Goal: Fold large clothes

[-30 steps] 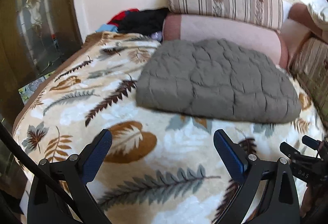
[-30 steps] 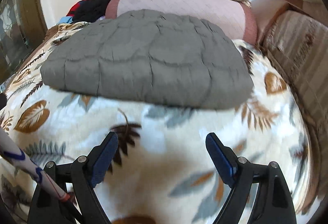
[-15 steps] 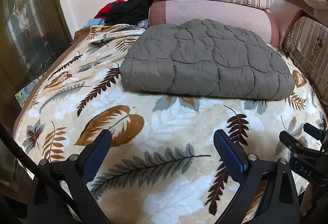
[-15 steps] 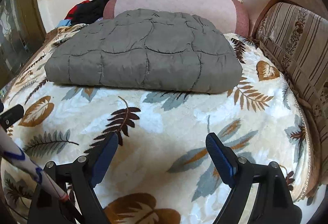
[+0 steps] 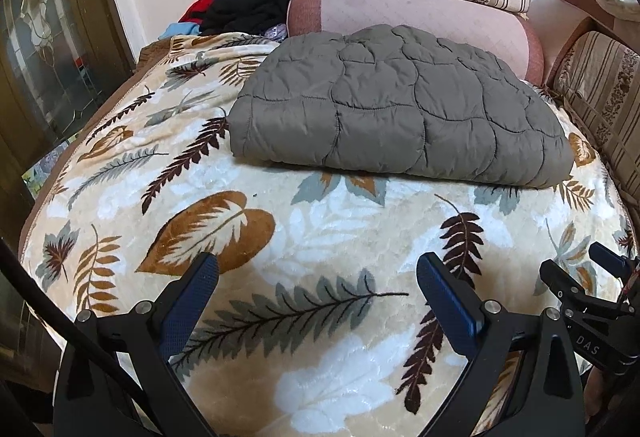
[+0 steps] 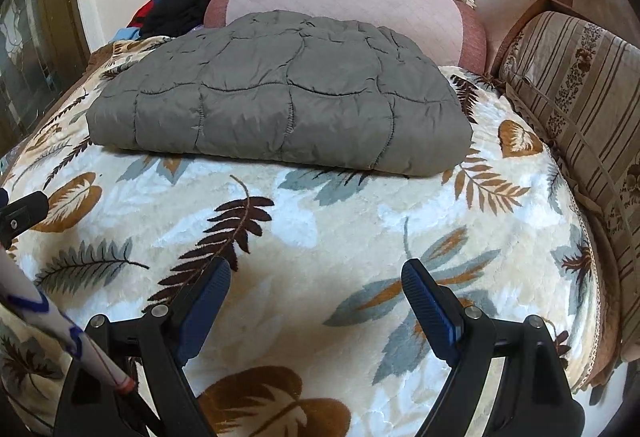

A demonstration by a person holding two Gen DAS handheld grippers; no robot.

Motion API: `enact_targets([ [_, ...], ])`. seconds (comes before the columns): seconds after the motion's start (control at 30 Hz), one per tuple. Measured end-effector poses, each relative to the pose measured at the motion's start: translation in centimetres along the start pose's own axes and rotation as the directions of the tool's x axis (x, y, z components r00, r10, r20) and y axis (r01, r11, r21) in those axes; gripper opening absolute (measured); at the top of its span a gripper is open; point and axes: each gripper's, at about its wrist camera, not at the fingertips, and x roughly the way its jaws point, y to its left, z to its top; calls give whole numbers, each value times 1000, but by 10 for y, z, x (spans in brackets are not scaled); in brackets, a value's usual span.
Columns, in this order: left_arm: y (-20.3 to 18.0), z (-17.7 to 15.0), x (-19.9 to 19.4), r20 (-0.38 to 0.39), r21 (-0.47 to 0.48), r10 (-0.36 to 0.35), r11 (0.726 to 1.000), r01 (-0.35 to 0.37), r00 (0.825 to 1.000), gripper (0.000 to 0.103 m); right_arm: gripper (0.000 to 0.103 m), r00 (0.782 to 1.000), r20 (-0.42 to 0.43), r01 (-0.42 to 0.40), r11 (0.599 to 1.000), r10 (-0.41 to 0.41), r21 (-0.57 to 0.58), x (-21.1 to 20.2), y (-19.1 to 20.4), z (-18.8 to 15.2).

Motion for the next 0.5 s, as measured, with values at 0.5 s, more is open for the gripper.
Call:
enact_targets([
  [0.5,21,9,35,-31,-15,23,1000,-23,999,99,91,999,-23,33,996,-31,79,19,-31,1],
])
